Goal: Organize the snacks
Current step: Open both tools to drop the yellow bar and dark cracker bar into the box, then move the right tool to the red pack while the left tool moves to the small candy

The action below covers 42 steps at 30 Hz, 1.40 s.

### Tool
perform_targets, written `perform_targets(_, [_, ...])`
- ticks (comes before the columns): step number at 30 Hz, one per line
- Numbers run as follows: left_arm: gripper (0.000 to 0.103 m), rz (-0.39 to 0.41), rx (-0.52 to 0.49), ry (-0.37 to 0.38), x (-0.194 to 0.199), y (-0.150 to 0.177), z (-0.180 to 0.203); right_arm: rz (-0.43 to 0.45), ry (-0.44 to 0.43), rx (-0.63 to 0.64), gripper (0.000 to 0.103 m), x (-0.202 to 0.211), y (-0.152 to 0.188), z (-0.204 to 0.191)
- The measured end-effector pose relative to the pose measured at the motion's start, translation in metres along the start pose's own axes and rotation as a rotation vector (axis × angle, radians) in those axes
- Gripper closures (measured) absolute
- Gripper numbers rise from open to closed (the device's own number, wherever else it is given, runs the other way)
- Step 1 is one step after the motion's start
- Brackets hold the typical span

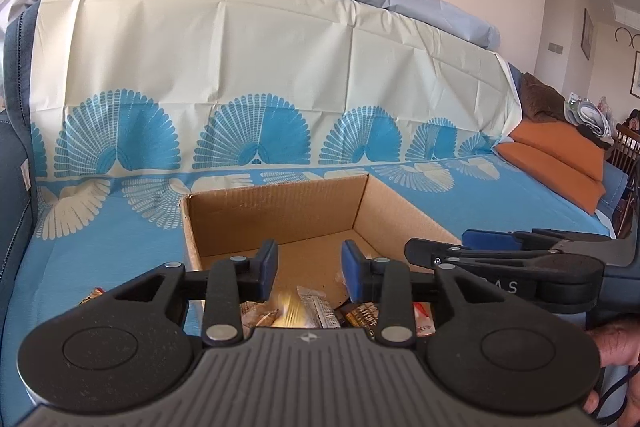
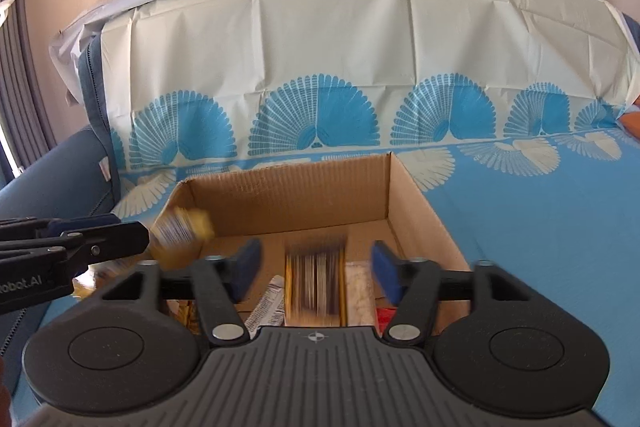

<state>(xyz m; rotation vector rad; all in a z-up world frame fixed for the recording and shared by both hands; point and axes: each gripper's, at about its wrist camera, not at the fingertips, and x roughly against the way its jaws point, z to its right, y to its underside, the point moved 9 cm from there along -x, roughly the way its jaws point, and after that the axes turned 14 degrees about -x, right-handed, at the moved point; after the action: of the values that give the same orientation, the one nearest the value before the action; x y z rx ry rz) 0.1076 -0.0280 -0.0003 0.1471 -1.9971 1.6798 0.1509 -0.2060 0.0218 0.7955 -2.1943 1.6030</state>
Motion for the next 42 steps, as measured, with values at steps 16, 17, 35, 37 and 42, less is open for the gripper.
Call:
perform_targets(16, [0.064,-0.010,0.061,-0.069,0.015,0.006,-0.037,-0.014,-0.015,0.002,0.030,-0.004,0.009,-0.022])
perform_targets(17, [0.064,-0.019,0.072,-0.077,0.017,0.008,-0.042,-0.014,-0.020,0.001,0.030,-0.004,0.010,-0.027])
perform_targets(35, [0.097,-0.028,0.205,-0.291,0.084,0.033,-0.144,-0.066,-0.155,0.047,0.030,-0.009,0.051,-0.134])
perform_targets(37, [0.098,-0.063,0.192,-0.291,0.087,0.037,-0.157,-0.076,-0.183,0.044,0.035,-0.010,0.058,-0.147])
perform_targets(42, [0.098,-0.183,0.166,-0.358,0.095,0.070,-0.193,-0.108,-0.266,0.083,0.061,-0.009,0.078,-0.186])
